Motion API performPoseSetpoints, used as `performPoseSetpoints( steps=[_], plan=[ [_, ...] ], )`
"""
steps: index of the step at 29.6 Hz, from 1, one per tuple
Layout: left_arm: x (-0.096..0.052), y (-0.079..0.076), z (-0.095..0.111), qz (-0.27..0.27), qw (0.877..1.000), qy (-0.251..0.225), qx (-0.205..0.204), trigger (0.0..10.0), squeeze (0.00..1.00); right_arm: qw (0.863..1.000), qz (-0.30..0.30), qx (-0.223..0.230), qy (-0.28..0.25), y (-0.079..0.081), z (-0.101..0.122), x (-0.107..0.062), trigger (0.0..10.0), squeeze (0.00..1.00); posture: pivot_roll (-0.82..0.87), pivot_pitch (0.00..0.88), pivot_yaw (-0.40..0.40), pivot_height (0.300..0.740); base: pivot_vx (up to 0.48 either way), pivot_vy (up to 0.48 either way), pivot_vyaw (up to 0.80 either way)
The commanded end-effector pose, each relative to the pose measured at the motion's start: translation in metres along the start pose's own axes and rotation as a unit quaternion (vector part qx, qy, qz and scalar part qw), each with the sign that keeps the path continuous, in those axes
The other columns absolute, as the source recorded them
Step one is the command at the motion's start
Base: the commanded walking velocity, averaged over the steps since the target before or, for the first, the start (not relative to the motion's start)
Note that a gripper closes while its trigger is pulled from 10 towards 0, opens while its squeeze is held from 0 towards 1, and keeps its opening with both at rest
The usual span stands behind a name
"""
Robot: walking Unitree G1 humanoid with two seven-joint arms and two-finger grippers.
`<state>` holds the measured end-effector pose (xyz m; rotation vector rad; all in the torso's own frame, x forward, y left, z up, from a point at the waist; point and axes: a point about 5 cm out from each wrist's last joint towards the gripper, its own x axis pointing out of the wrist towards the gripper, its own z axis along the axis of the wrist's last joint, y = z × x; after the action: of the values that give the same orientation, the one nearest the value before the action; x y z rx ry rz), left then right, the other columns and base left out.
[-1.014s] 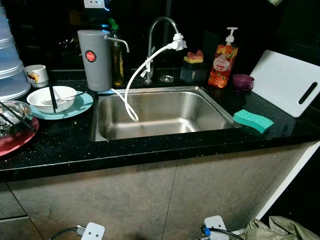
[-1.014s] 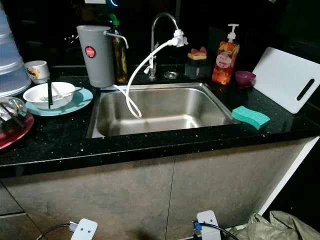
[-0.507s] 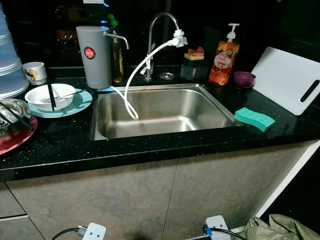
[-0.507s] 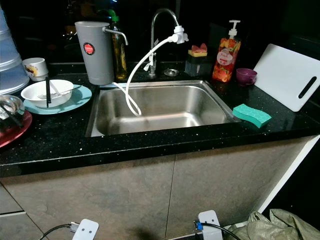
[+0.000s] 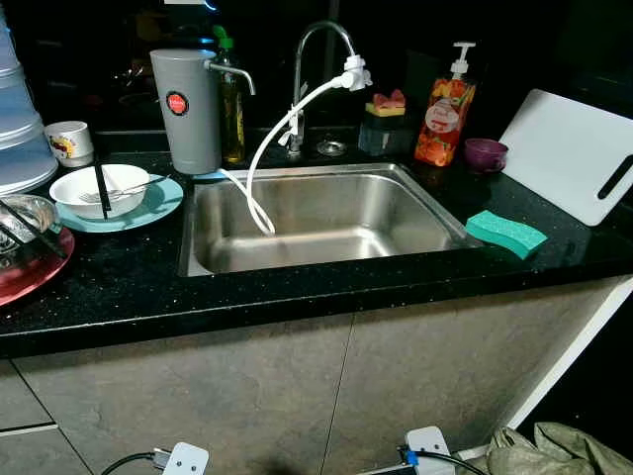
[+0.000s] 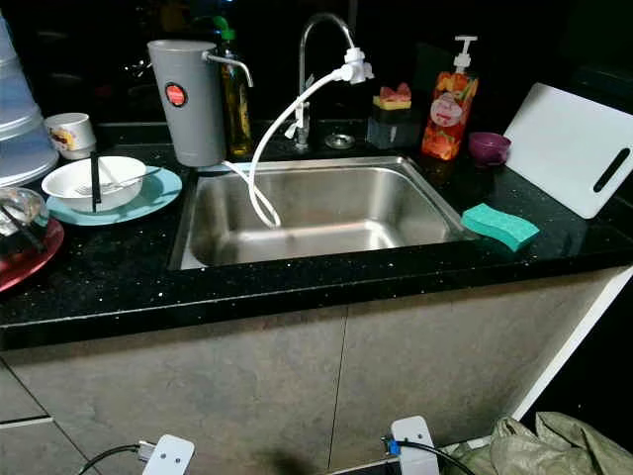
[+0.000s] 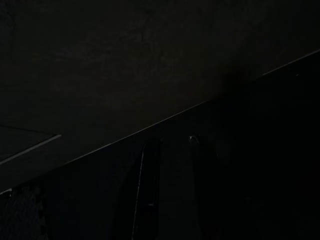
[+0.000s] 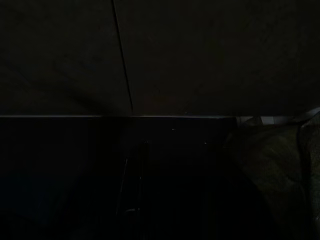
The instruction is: Kitchen organization
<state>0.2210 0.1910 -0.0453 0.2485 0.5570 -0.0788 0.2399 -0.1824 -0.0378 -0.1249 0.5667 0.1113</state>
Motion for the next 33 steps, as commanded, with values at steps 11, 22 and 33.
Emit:
performPoseSetpoints(
  steps=[11,22,33],
  plan=[
    [-0.003,-0.002,-0.005,0.000,1.000,0.003,-0.001,10.0,0.00,1.000,0.004,-0.003,0.010,-0.001,-0.004,-0.002,10.0,0.00,0.04,0.137,-0.058,0.740,0.000,0.000,0.00],
    [-0.008,-0.003,-0.014,0.005,1.000,0.021,-0.010,10.0,0.00,1.000,-0.009,0.001,0.012,-0.006,-0.006,-0.003,10.0,0.00,0.02,0.129,-0.055,0.740,0.000,0.000,0.00],
    [-0.011,0.005,-0.010,0.008,1.000,0.009,-0.009,10.0,0.00,1.000,-0.018,0.001,0.003,-0.009,-0.005,-0.004,10.0,0.00,0.03,0.122,-0.043,0.740,0.000,0.000,0.00]
  ],
)
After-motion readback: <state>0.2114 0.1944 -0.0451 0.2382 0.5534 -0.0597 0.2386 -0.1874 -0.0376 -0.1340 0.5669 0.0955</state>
